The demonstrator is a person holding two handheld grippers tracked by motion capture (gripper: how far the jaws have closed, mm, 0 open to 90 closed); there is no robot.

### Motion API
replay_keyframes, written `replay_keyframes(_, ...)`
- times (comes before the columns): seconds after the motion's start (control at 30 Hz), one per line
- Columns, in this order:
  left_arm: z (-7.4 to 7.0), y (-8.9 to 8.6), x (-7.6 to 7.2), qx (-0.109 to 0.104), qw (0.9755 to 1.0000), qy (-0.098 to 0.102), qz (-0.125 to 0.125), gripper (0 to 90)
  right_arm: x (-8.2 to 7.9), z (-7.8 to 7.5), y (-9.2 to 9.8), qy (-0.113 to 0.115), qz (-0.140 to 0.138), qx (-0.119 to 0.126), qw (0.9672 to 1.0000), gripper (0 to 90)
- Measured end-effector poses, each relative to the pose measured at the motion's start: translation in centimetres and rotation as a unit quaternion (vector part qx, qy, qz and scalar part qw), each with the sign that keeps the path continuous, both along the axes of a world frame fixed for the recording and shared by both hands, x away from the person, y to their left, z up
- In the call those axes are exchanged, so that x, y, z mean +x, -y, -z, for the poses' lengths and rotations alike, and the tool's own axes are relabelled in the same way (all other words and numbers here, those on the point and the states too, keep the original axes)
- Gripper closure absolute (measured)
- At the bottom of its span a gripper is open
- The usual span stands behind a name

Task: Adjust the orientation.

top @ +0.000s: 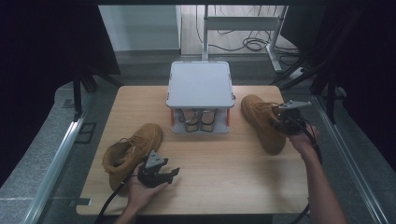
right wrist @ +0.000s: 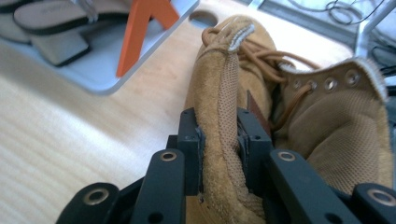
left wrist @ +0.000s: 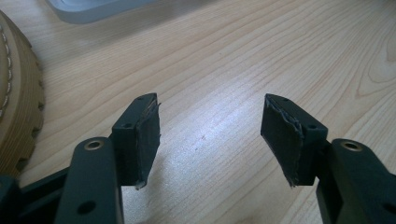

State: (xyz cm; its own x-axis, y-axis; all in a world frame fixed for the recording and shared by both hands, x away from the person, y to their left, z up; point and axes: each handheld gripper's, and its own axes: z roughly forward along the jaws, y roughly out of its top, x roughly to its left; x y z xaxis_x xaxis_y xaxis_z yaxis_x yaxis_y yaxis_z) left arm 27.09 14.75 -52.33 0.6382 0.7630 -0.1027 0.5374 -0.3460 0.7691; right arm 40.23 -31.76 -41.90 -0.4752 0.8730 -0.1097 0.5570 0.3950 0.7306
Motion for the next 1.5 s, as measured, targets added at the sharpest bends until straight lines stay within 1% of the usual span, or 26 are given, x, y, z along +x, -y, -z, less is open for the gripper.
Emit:
replay_keyframes(0.03, 0.0, 0.0, 0.0, -0.001, 1.0000, 0.001, -0.001, 37.9, 0.0, -0.6, 0.2, 0.014, 0.003, 0.012, 0.9998, 75.8)
replay_keyframes(0.13, 0.0, -0.1, 0.0, -0.002, 1.0000, 0.002, -0.001, 37.9, -0.2, -1.1, 0.4, 0.023, 0.007, 0.024, 0.9994, 75.9)
replay_keyframes(0.17, 0.0, 0.0, 0.0, -0.003, 1.0000, 0.002, -0.001, 38.0, -0.5, -1.8, 0.5, 0.033, 0.008, 0.034, 0.9988, 76.1)
replay_keyframes(0.37, -0.1, 0.0, 0.0, -0.005, 1.0000, 0.002, -0.001, 38.0, -1.8, -3.2, 0.7, 0.046, 0.000, 0.032, 0.9984, 76.0)
replay_keyframes(0.43, -0.1, -0.1, 0.0, -0.006, 1.0000, 0.002, -0.001, 38.0, -3.1, -3.8, 0.9, 0.054, -0.006, 0.035, 0.9979, 76.0)
replay_keyframes(0.47, -0.1, -0.1, 0.0, -0.006, 1.0000, 0.002, -0.001, 38.0, -3.1, -3.8, 0.9, 0.054, -0.006, 0.035, 0.9979, 76.0)
replay_keyframes(0.5, -0.1, -0.1, 0.0, -0.005, 1.0000, 0.003, 0.000, 38.0, -4.2, -4.1, 0.9, 0.063, -0.014, 0.031, 0.9974, 76.1)
replay_keyframes(0.57, -0.1, 0.0, 0.0, -0.007, 1.0000, 0.001, -0.002, 38.0, -4.7, -4.3, 0.9, 0.068, -0.017, 0.030, 0.9971, 76.0)
replay_keyframes(0.6, -0.1, 0.0, 0.0, -0.008, 1.0000, 0.002, -0.002, 38.0, -5.3, -4.4, 0.9, 0.074, -0.020, 0.029, 0.9966, 76.1)
replay_keyframes(0.63, -0.2, 0.0, -0.1, -0.008, 1.0000, 0.002, -0.001, 38.0, -6.6, -4.7, 1.0, 0.083, -0.023, 0.032, 0.9957, 76.1)
replay_keyframes(0.67, -0.2, 0.0, -0.1, -0.008, 1.0000, 0.002, -0.001, 38.0, -6.6, -4.7, 1.0, 0.083, -0.023, 0.032, 0.9957, 76.1)
replay_keyframes(0.7, -0.2, 0.0, -0.1, -0.008, 1.0000, 0.002, -0.001, 38.0, -7.8, -4.9, 1.0, 0.093, -0.030, 0.030, 0.9948, 76.1)
replay_keyframes(0.73, -0.2, 0.0, -0.1, -0.009, 1.0000, 0.002, -0.002, 38.0, -7.8, -4.9, 1.0, 0.093, -0.030, 0.030, 0.9948, 76.1)
replay_keyframes(0.8, -0.2, 0.0, -0.1, -0.009, 1.0000, 0.002, -0.002, 38.0, -8.9, -4.9, 1.0, 0.102, -0.037, 0.027, 0.9938, 76.1)
replay_keyframes(0.87, -0.2, 0.1, -0.2, -0.009, 1.0000, 0.000, -0.002, 38.0, -10.4, -4.5, 0.8, 0.107, -0.047, 0.022, 0.9929, 76.0)
replay_keyframes(0.97, -0.1, 0.1, -0.2, -0.008, 1.0000, 0.001, -0.001, 37.9, -11.3, -3.8, 0.6, 0.105, -0.056, 0.016, 0.9928, 76.0)
replay_keyframes(1.0, -0.2, 0.1, -0.2, -0.008, 1.0000, 0.001, -0.001, 38.0, -11.8, -3.4, 0.5, 0.101, -0.059, 0.015, 0.9930, 76.0)
replay_keyframes(1.03, -0.2, 0.0, -0.3, -0.006, 1.0000, 0.001, -0.001, 37.9, -12.7, -2.3, 0.2, 0.097, -0.075, 0.014, 0.9923, 75.8)
replay_keyframes(1.07, -0.2, 0.0, -0.3, -0.007, 1.0000, 0.000, -0.001, 37.9, -13.3, -1.8, 0.0, 0.099, -0.080, 0.009, 0.9918, 75.7)
replay_keyframes(1.1, -0.2, 0.0, -0.3, -0.007, 1.0000, 0.000, -0.001, 37.9, -13.3, -1.8, 0.0, 0.099, -0.080, 0.009, 0.9918, 75.7)
replay_keyframes(1.17, -0.2, 0.0, -0.4, -0.008, 1.0000, 0.001, -0.002, 37.9, -14.9, -0.6, -0.6, 0.099, -0.089, -0.002, 0.9911, 75.2)
replay_keyframes(1.2, -0.2, 0.0, -0.4, -0.008, 1.0000, 0.001, -0.002, 37.9, -14.9, -0.6, -0.6, 0.099, -0.089, -0.002, 0.9911, 75.2)
replay_keyframes(1.27, -0.2, 0.0, -0.5, -0.007, 1.0000, 0.001, -0.001, 37.9, -16.0, 0.6, -0.9, 0.094, -0.099, -0.010, 0.9906, 75.0)
replay_keyframes(1.37, -0.1, 0.0, -0.5, -0.006, 1.0000, 0.000, -0.001, 37.9, -16.5, 1.2, -1.0, 0.089, -0.109, -0.017, 0.9898, 74.1)
replay_keyframes(1.4, -0.1, 0.0, -0.5, -0.006, 1.0000, -0.001, -0.001, 37.9, -16.7, 1.4, -1.0, 0.086, -0.110, -0.015, 0.9900, 73.0)
replay_keyframes(1.5, -0.1, 0.1, -0.6, 0.003, 1.0000, 0.004, 0.000, 37.8, -17.0, 1.8, -0.4, 0.078, -0.109, 0.021, 0.9907, 62.6)
